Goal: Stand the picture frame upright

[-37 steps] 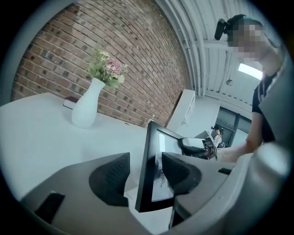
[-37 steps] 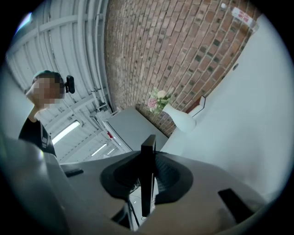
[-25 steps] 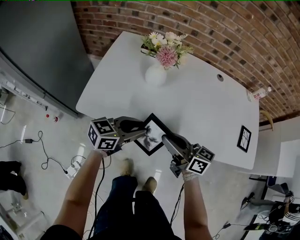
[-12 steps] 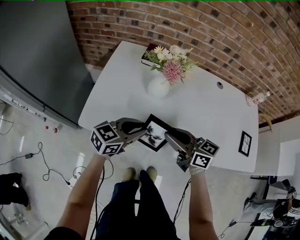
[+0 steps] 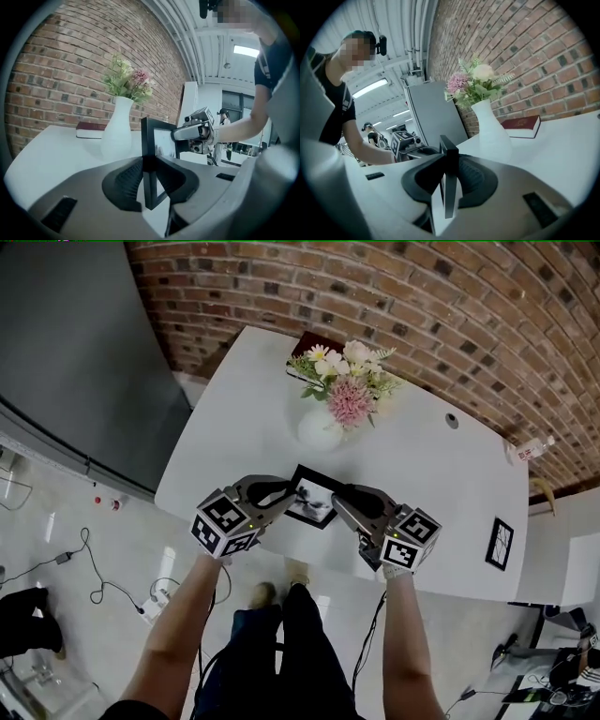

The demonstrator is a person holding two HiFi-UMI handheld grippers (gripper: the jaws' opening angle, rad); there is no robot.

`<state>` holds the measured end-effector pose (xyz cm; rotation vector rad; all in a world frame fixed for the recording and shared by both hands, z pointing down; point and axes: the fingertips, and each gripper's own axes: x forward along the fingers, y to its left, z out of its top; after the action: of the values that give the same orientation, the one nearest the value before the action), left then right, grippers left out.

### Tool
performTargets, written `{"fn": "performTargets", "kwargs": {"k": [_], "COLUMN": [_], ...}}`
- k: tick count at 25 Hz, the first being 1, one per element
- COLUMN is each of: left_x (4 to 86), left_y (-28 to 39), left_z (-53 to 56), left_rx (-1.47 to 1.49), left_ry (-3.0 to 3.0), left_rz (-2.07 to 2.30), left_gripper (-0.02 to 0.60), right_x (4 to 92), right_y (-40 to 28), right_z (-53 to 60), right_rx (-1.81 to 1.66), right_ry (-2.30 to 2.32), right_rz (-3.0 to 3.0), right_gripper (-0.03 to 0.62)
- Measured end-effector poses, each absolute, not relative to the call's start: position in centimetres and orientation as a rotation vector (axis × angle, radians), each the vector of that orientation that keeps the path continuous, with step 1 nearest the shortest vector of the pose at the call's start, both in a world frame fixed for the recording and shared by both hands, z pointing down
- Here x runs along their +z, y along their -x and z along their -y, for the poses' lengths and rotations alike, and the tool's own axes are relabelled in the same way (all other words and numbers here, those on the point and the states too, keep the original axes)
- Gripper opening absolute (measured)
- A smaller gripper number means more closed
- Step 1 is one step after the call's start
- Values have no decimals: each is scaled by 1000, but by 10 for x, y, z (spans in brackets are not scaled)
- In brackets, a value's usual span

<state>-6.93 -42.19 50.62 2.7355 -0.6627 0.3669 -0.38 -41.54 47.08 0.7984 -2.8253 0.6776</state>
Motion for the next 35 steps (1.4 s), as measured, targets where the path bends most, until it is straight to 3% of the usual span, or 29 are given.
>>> {"fn": "performTargets", "kwargs": {"k": [35], "left_x": [524], "left_y": [56], "left_z": [530], "left_rx": [389], "left_ry": [-2662], "left_rz": [1030], "left_gripper": [104], "right_x": [482], "right_y": [-9], "right_z": [531], "right_rx": [194], "right_ry": [-877], "right_rz": [2723], "right_gripper": [104]}}
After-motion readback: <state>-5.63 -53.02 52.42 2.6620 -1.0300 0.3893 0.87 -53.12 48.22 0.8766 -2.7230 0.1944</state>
